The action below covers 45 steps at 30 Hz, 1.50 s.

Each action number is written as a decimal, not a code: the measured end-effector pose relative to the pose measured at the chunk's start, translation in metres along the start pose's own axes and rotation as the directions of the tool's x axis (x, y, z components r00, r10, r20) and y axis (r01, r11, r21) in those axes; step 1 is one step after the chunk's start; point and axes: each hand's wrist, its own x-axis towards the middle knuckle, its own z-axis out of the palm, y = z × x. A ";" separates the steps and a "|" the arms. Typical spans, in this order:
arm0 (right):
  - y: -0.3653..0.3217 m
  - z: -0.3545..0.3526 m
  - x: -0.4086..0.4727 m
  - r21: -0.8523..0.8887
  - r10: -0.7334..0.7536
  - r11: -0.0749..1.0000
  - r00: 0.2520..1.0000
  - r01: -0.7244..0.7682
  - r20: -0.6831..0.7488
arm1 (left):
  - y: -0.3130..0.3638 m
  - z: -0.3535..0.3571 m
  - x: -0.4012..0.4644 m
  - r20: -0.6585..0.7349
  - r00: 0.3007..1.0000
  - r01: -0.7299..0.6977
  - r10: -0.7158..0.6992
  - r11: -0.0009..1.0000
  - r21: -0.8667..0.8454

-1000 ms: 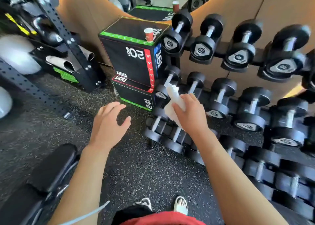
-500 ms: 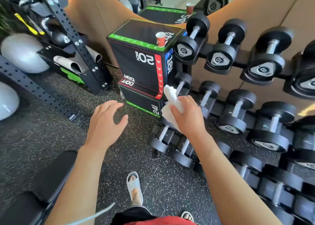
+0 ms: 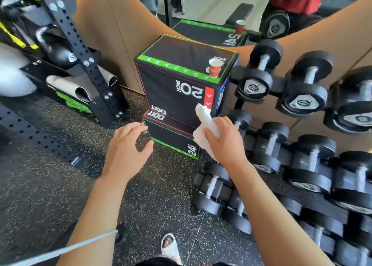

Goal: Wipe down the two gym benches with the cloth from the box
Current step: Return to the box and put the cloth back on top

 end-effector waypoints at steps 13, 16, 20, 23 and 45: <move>-0.072 0.104 0.131 -0.065 -0.078 0.995 0.997 0.077 -0.020 | -0.094 -0.019 0.129 0.052 0.997 -0.058 0.059 0.998 -0.011; -0.076 0.132 0.173 -0.049 -0.064 0.997 0.998 0.063 -0.009 | -0.113 -0.016 0.170 0.048 0.997 -0.061 0.062 0.998 -0.017; -0.082 0.169 0.237 -0.020 -0.072 0.997 0.997 0.072 0.000 | -0.136 -0.007 0.234 0.059 0.997 -0.047 0.046 0.999 0.002; -0.081 0.183 0.286 -0.032 -0.072 0.997 0.997 0.073 0.030 | -0.144 0.002 0.290 0.097 0.994 -0.053 0.054 0.999 -0.009; -0.043 0.301 0.544 -0.118 0.326 0.928 0.924 -0.353 -0.201 | -0.238 0.070 0.624 0.282 0.869 -0.384 0.406 0.914 -0.132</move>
